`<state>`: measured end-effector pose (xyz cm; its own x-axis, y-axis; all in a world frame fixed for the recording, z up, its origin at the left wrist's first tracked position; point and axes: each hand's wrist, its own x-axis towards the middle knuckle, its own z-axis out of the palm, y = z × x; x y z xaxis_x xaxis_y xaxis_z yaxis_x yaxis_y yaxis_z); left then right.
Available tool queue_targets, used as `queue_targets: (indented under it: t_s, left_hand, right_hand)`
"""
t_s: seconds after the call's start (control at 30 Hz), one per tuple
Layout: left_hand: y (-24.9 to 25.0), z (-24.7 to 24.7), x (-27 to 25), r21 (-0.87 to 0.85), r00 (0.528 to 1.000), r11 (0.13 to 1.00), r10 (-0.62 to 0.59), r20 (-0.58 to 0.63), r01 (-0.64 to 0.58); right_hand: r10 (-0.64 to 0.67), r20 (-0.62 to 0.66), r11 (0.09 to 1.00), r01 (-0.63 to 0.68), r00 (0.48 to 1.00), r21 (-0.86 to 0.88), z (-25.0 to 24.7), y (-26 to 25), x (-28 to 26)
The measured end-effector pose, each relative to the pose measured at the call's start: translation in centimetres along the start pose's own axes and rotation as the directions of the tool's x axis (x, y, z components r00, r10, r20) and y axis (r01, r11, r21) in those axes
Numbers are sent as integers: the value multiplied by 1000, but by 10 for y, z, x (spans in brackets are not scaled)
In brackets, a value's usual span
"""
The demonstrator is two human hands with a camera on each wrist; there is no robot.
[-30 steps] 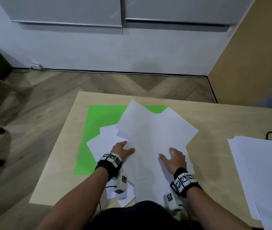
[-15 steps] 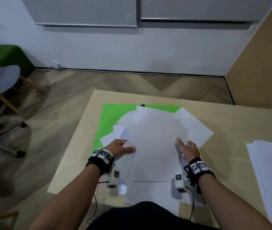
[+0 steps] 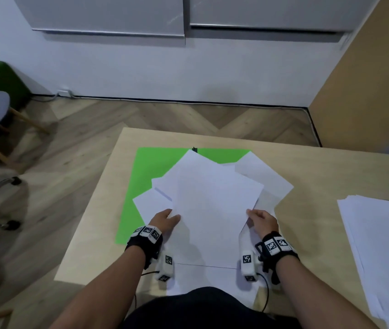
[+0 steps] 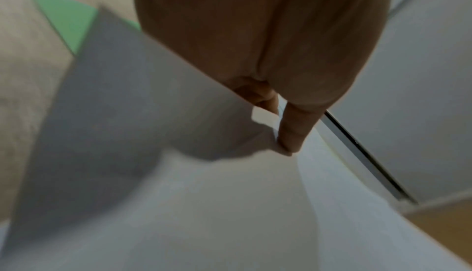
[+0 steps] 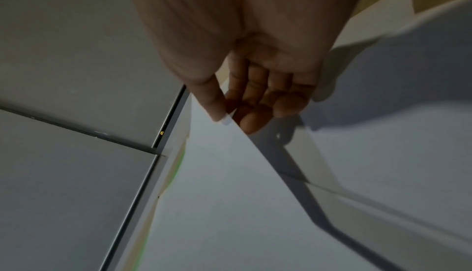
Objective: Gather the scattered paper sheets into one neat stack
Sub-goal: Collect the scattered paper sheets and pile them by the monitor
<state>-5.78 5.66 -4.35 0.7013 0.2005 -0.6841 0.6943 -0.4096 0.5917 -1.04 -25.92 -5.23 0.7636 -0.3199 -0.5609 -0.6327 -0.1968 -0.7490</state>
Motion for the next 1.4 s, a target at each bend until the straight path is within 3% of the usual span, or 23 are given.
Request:
queue_targets:
  t_s: [0.1, 0.23, 0.37, 0.47, 0.53, 0.63, 0.67, 0.73, 0.93, 1.07, 1.17, 1.23, 1.3, 1.4]
  left_hand:
    - [4, -3, -4, -32, 999, 999, -25, -28, 24]
    - [0, -6, 6, -195, 983, 976, -125, -137, 97]
    - [8, 5, 0, -295, 977, 953, -125, -174, 69]
    - [8, 20, -3, -289, 981, 957, -89, -173, 36]
    - [9, 23, -5, -283, 981, 959, -81, -176, 28]
    - [5, 16, -3, -361, 986, 932, -92, -137, 37]
    - [1, 13, 1, -379, 987, 924, -100, -128, 44]
    - [-3, 7, 1, -392, 991, 918, -99, -92, 55]
    - [26, 0, -26, -425, 996, 901, 92, -22, -93]
    - [41, 0, -29, -567, 992, 822, 109, 56, -59]
    - [43, 2, -22, -445, 983, 886, 175, 52, -134]
    - [40, 3, -15, -168, 977, 964, 195, -82, -207]
    - [40, 4, -10, -24, 937, 963, 255, -237, -268]
    - [49, 3, -7, 109, 922, 963, 266, -281, -245]
  right_hand:
    - [58, 48, 997, -61, 997, 56, -6, -3, 2]
    - [132, 150, 991, -125, 980, -55, -7, -8, -7]
    - [221, 435, 957, -107, 873, -270, 6, 4, -26]
    - [278, 555, 924, -61, 784, -377, 14, 8, -42]
    - [296, 504, 921, -102, 811, -377, 12, 2, -51]
    - [183, 122, 925, -129, 976, -358, -5, -8, -42]
    - [104, 4, 916, -94, 995, -389, -13, -11, -38]
    - [12, -88, 935, -42, 996, -353, -24, -9, -23]
    - [-17, 206, 956, 77, 978, -285, -3, -7, -12]
    - [32, 294, 976, 34, 955, -217, 14, -12, -17]
    - [60, 322, 978, 9, 945, -209, 17, -11, -18]
    - [55, 331, 981, 12, 942, -195, 18, -8, -17]
    - [52, 322, 980, 13, 945, -197, 18, -6, -18]
    - [30, 310, 970, 47, 950, -238, 16, -4, -19]
